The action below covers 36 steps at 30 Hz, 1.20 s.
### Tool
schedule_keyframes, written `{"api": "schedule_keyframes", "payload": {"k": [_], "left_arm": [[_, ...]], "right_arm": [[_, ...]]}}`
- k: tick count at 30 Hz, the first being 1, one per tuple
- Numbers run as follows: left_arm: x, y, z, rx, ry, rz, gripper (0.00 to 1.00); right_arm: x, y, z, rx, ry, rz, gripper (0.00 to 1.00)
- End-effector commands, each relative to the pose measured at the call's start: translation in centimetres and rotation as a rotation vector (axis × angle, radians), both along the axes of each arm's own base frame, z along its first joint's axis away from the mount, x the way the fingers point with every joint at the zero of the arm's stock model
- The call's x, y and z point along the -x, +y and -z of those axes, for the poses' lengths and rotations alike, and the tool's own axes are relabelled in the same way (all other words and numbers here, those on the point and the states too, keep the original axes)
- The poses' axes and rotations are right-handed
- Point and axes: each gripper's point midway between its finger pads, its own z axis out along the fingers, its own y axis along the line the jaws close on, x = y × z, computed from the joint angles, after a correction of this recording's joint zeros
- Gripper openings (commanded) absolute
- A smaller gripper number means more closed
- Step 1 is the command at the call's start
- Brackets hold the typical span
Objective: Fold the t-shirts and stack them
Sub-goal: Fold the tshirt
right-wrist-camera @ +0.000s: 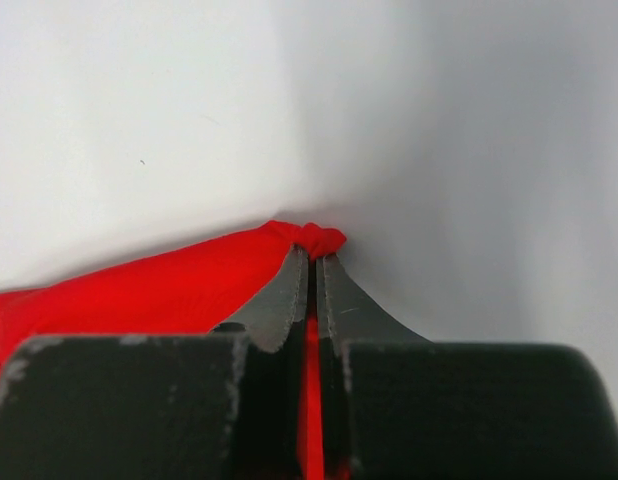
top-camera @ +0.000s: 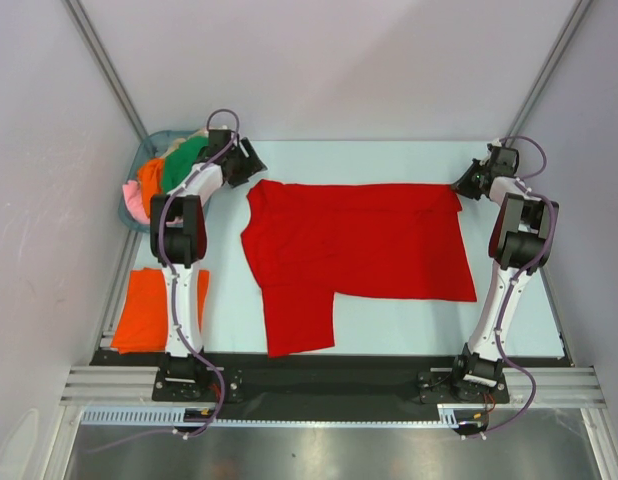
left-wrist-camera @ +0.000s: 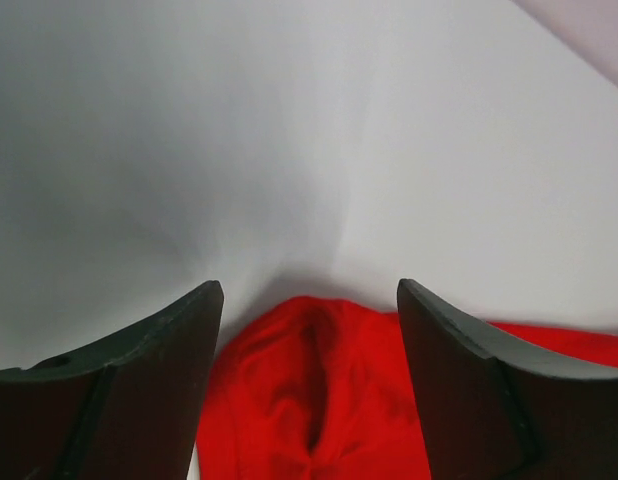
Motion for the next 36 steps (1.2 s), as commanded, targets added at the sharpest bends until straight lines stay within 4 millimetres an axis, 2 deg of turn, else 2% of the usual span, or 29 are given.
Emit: {"api": "schedule_keyframes", "payload": {"k": [1, 7, 11, 12, 14, 15, 17, 19, 20, 23, 24, 25, 26, 27, 29, 30, 31, 32, 33, 36], "left_arm": [[1.9, -0.1, -2.5, -0.056, 0.023, 0.061, 0.76], [3.0, -0.5, -0.4, -0.112, 0.119, 0.074, 0.72], [2.4, -1.2, -0.6, -0.084, 0.105, 0.083, 0.68], [2.3, -1.2, -0.8, -0.083, 0.102, 0.079, 0.61], [1.9, -1.3, -0.7, -0.071, 0.099, 0.077, 0.54], [1.9, -1.7, -0.7, -0.054, 0.1, 0.088, 0.46], [1.8, -1.9, -0.2, -0.038, 0.107, 0.092, 0.4], [1.8, -2.1, -0.1, -0.022, 0.107, 0.101, 0.29], [1.9, -2.1, 0.1, -0.026, 0.109, 0.1, 0.25], [1.9, -1.4, 0.1, -0.043, 0.106, 0.078, 0.04], [1.8, -1.1, -0.4, -0.052, 0.096, 0.068, 0.0], [1.7, -1.0, -0.7, -0.06, 0.089, 0.066, 0.01], [1.7, -0.8, -0.8, -0.071, 0.084, 0.065, 0.05], [1.6, -0.8, -1.7, -0.076, 0.063, 0.065, 0.18], [1.9, -0.7, -1.7, -0.089, 0.057, 0.07, 0.28], [1.9, -0.6, -2.0, -0.092, 0.045, 0.071, 0.43], [2.0, -0.6, -2.9, -0.097, 0.028, 0.078, 0.54], [2.4, -0.6, -2.5, -0.102, 0.032, 0.084, 0.62], [2.1, -0.8, -3.1, -0.102, -0.004, 0.096, 0.7], [2.0, -1.4, -3.5, -0.113, -0.023, 0.134, 0.74]], "right_arm": [[0.7, -0.7, 2.0, 0.016, 0.034, 0.02, 0.0], [0.8, -0.5, 2.0, -0.01, 0.029, 0.011, 0.0], [0.9, -0.6, 2.0, -0.015, 0.022, 0.009, 0.0], [1.0, -0.6, 2.0, -0.019, 0.026, 0.011, 0.0], [1.0, -0.6, 2.0, -0.019, 0.024, 0.012, 0.0], [0.9, -0.7, 1.9, -0.016, 0.023, 0.013, 0.0], [1.0, -0.7, 2.0, -0.016, 0.025, 0.016, 0.0], [1.0, -0.7, 2.0, -0.018, 0.024, 0.019, 0.0], [1.0, -0.7, 2.0, -0.017, 0.024, 0.018, 0.0], [1.0, -0.7, 2.1, -0.017, 0.025, 0.018, 0.0], [1.0, -0.7, 2.0, -0.018, 0.024, 0.019, 0.0], [0.9, -0.7, 2.0, -0.019, 0.022, 0.018, 0.0], [1.0, -0.7, 2.1, -0.02, 0.025, 0.018, 0.0], [1.0, -0.7, 2.0, -0.017, 0.025, 0.016, 0.0], [1.0, -0.7, 2.1, -0.02, 0.025, 0.016, 0.0], [1.0, -0.7, 2.1, -0.021, 0.025, 0.015, 0.0], [1.0, -0.6, 2.0, -0.02, 0.023, 0.013, 0.0], [1.1, -0.6, 2.1, -0.022, 0.026, 0.014, 0.0], [1.0, -0.6, 2.1, -0.022, 0.023, 0.013, 0.0], [1.0, -0.6, 2.1, -0.024, 0.024, 0.012, 0.0]]}}
